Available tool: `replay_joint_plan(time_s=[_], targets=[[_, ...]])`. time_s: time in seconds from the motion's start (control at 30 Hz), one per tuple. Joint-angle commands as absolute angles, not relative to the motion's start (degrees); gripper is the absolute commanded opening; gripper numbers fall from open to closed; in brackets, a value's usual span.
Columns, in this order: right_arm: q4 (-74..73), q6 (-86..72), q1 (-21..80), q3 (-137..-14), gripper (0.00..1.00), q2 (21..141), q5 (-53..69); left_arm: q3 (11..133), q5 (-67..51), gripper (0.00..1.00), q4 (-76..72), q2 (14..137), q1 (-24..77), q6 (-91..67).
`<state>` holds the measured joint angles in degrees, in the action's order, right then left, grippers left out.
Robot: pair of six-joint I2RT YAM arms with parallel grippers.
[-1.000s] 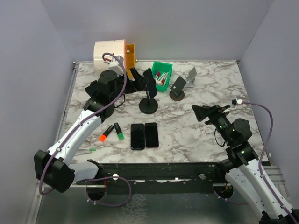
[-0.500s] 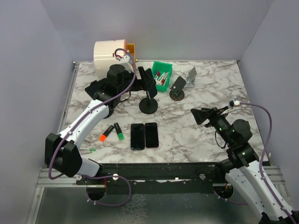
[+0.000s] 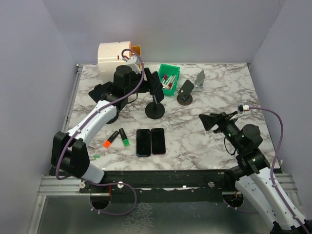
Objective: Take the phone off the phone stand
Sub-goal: Pick up the phone stand with the phone at the center of the board.
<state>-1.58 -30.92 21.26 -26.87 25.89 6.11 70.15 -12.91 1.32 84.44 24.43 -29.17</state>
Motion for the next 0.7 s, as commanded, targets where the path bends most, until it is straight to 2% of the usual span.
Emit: replay_joint_plan(time_s=[0.0, 0.3, 0.67], targets=[[-2.9, -29.8, 21.1, -26.2, 0.78, 26.1, 6.2, 71.1, -16.7, 0.67, -3.2, 85.9, 23.9, -30.1], [-2.9, -29.7, 21.0, -26.3, 0.77, 26.6, 6.0, 69.8, -19.2, 0.52, -6.2, 86.8, 22.6, -32.1], [-2.9, -29.6, 21.0, -26.2, 0.77, 27.0, 5.6, 69.6, -20.4, 0.41, -7.2, 88.1, 21.9, -33.3]])
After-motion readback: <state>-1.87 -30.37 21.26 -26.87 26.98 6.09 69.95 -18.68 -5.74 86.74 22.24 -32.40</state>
